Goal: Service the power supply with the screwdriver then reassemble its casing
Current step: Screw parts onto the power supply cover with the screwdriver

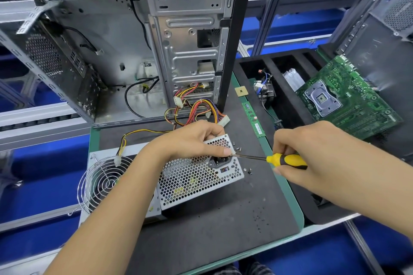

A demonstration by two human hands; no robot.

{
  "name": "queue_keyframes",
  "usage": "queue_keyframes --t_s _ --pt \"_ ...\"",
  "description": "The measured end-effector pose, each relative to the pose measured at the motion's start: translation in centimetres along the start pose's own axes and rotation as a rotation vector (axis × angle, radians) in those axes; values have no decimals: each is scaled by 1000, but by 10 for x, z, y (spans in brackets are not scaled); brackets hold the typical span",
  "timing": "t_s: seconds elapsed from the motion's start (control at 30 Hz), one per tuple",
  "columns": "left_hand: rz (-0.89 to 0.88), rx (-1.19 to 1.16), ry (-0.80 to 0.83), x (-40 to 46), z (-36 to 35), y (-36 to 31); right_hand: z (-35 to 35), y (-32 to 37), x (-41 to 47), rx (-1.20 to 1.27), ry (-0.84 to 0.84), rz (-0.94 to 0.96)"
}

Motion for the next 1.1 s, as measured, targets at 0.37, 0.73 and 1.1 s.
queue_keyframes --t_s 0.37,0.73,1.1 --pt "-4 -3 6 1 0 1 4 2 0 -12 -3 -10" --pt "4 -25 15 3 1 3 7 5 0 -48 18 -8" --pt "-5 -10 17 5 2 7 16 22 1 -324 22 31"
Point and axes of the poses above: each hand's wrist, its own x-axis towards the middle knuckle, its own z-axis out of the back of the hand, y = z × x, the point moved 1 cm from there along x, towards the middle knuckle, and after that the axes turned 2 degrees about z, right-handed, at the moved point
